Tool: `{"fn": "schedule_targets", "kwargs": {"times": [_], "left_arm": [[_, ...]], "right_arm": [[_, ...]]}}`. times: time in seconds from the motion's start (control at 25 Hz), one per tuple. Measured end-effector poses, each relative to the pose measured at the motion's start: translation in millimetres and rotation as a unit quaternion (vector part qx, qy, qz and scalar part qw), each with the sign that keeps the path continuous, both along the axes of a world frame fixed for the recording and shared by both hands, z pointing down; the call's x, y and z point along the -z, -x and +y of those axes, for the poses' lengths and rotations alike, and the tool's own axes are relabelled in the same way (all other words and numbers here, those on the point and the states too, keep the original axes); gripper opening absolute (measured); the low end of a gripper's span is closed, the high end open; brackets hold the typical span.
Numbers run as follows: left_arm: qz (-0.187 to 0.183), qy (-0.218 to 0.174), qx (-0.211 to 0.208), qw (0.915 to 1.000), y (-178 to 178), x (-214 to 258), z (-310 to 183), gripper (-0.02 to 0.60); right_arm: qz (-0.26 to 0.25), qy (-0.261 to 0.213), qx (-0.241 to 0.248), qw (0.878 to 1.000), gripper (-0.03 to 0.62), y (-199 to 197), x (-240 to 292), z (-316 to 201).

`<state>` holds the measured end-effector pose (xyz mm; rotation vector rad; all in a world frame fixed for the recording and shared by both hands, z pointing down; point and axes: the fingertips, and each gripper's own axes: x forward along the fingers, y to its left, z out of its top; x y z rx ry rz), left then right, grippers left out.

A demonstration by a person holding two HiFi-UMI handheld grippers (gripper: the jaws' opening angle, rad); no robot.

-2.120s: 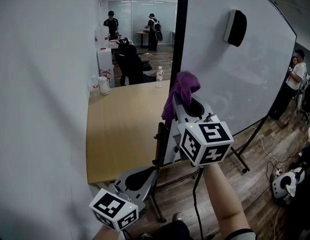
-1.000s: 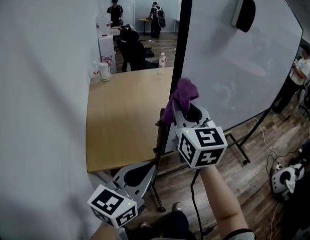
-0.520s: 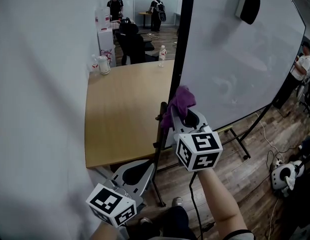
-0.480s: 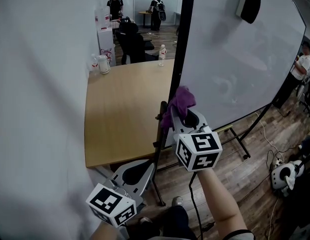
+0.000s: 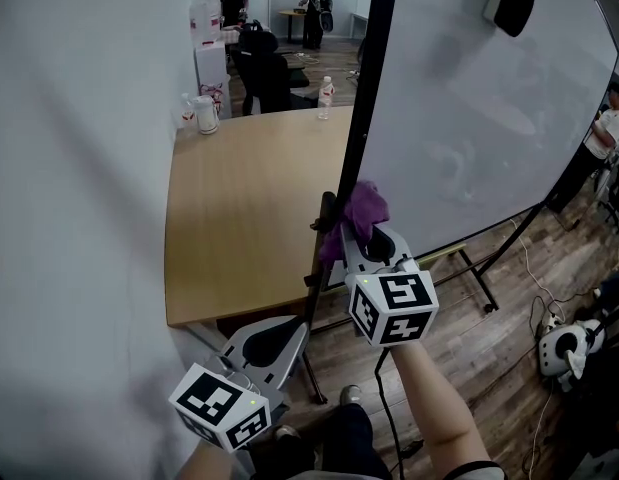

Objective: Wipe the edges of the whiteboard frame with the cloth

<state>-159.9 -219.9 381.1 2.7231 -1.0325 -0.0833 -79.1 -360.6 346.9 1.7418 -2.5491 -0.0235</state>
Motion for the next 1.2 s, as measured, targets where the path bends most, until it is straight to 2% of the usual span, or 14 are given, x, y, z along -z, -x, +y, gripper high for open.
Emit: {"fn": "schedule_targets", "kwargs": {"times": [1.2], "left_arm": [[-0.003, 0.055, 0.005, 0.9984, -10, -48, -20, 0.018]], "right_arm": [[0.027, 0.056, -0.006, 0.998, 0.066, 0, -125, -2]]}}
